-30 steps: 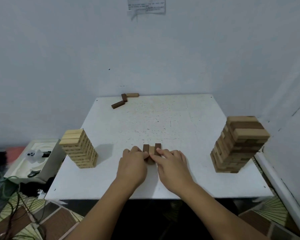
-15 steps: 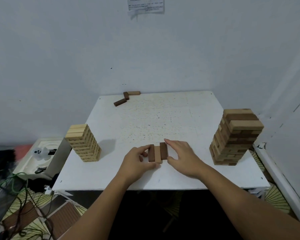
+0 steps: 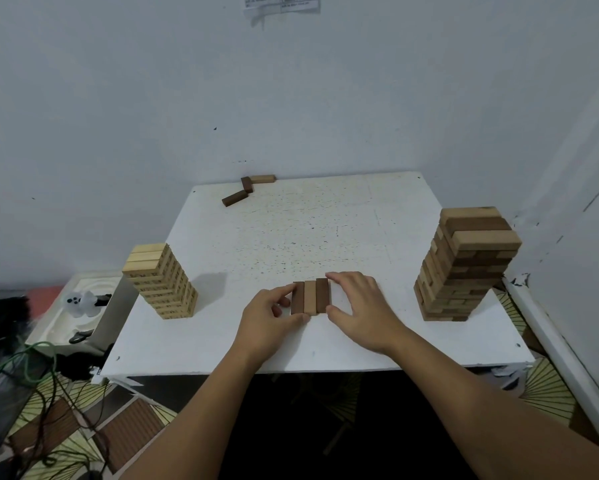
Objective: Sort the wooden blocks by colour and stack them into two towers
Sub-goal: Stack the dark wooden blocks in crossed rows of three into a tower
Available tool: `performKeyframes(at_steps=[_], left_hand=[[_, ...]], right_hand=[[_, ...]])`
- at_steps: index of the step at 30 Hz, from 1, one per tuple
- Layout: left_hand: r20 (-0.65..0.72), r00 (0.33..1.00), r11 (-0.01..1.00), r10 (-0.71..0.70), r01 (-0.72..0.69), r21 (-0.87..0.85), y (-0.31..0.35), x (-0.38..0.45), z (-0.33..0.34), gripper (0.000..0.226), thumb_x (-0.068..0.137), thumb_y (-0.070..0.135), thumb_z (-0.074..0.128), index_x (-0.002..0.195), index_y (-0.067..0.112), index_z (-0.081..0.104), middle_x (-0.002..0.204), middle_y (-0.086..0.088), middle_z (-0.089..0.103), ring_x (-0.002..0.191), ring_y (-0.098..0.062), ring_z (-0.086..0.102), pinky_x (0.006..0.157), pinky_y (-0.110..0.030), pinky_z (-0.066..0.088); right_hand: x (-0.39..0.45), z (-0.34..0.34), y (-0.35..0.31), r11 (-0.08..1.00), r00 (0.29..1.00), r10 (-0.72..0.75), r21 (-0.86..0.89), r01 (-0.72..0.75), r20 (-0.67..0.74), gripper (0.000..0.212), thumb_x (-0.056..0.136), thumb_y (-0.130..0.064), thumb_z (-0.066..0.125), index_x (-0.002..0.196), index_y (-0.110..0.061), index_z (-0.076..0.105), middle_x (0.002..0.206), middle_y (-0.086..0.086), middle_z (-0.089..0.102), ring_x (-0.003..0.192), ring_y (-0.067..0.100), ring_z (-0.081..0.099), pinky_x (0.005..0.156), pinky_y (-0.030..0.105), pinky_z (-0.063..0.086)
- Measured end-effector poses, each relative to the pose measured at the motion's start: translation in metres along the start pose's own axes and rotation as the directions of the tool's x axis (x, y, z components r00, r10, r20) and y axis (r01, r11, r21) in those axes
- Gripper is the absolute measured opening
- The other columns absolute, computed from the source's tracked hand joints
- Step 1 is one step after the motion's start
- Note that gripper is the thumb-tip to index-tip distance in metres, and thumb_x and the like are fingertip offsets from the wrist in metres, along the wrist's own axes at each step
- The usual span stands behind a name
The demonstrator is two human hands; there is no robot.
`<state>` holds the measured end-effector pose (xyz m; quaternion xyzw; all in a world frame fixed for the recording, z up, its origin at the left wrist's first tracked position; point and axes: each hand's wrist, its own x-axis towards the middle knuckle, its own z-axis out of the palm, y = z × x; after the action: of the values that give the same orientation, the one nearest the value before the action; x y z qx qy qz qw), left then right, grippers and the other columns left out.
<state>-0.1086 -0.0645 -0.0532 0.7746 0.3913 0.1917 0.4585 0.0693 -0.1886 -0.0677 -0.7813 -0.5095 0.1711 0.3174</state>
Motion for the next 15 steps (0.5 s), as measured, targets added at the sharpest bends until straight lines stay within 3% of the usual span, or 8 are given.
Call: performKeyframes(at_steps=[3, 7, 15], left_hand=[[0.007, 1.000, 1.000, -0.004, 0.004, -0.028, -0.0013, -0.0005, -0.0008, 0.057, 0.079, 0.027, 0.088, 0.128, 0.044, 0.065, 0.108, 0.009, 0.061, 0.092, -0.007, 0.055, 0.081, -0.015, 0.041], [-0.009, 1.000, 1.000, -0.012, 0.012, -0.024, -0.0037, 0.0013, 0.0007, 0.056, 0.080, 0.029, 0.088, 0.133, 0.035, 0.068, 0.107, 0.011, 0.062, 0.092, -0.006, 0.055, 0.081, -0.015, 0.042], [-0.005, 1.000, 1.000, -0.023, 0.023, -0.018, -0.0058, 0.0030, 0.0014, 0.060, 0.083, 0.029, 0.087, 0.138, 0.030, 0.065, 0.109, 0.010, 0.061, 0.094, -0.006, 0.055, 0.082, -0.016, 0.041]], right_hand=[[0.0010, 0.0014, -0.0024, 0.999, 0.999, 0.045, -0.018, -0.045, 0.015, 0.062, 0.102, -0.037, 0.051, 0.159, -0.027, 0.031, 0.154, -0.008, 0.034, 0.144, 0.017, 0.020, 0.119, 0.031, 0.018], [0.0029, 0.0023, -0.0035, 0.998, 0.999, 0.035, -0.053, -0.036, -0.005, 0.056, 0.101, -0.034, 0.052, 0.155, -0.025, 0.040, 0.150, -0.006, 0.037, 0.141, 0.018, 0.025, 0.120, 0.031, 0.020], [0.0022, 0.0002, -0.0021, 0.998, 1.000, 0.027, -0.057, -0.027, 0.010, 0.056, 0.098, -0.039, 0.056, 0.151, -0.027, 0.042, 0.149, -0.007, 0.037, 0.138, 0.015, 0.026, 0.117, 0.031, 0.023]])
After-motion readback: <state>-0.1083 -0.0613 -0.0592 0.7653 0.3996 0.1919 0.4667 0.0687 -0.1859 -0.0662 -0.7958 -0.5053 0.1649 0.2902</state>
